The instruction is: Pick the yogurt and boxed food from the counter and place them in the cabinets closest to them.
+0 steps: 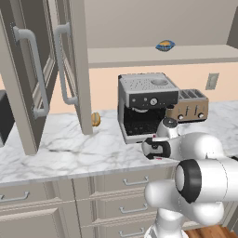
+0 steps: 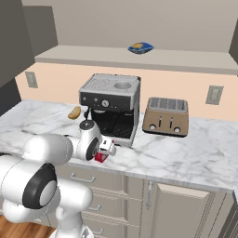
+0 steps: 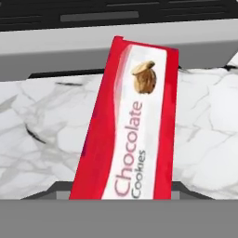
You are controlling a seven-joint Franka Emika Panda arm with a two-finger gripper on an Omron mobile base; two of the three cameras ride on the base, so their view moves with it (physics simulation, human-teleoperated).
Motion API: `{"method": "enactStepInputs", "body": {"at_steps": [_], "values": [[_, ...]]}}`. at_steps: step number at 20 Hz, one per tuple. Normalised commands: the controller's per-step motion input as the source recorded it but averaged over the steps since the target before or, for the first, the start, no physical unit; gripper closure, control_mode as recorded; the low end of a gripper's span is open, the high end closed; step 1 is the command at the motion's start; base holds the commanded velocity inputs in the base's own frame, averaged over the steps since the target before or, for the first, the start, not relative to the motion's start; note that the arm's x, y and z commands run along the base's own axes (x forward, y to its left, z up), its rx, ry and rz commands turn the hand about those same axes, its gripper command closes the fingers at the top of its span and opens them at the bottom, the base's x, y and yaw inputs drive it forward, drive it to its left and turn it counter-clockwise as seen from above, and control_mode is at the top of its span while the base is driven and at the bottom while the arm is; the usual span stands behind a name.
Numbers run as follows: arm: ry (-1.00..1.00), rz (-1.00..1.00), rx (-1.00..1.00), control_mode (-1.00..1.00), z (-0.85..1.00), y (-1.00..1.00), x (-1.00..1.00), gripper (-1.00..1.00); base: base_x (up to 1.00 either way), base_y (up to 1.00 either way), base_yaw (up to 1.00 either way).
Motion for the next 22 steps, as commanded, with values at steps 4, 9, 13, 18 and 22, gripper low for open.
{"method": "enactStepInputs", "body": {"at_steps": [4,9,13,18,22], "values": [[0.00,0.00,0.00,-1.00,0.01,0.00,0.00,1.00,0.00,0.00,0.00],[-0.03,-0.01,0.01,-1.00,0.44,0.00,-0.06,1.00,0.00,0.00,0.00],[0.00,0.00,0.04,-1.00,0.71,0.00,-0.21,1.00,0.00,0.00,0.00],[0.00,0.00,0.02,-1.00,0.70,0.00,-0.31,1.00,0.00,0.00,0.00],[0.00,0.00,0.00,-1.00,0.65,0.00,-0.45,1.00,0.00,0.00,0.00]]}}
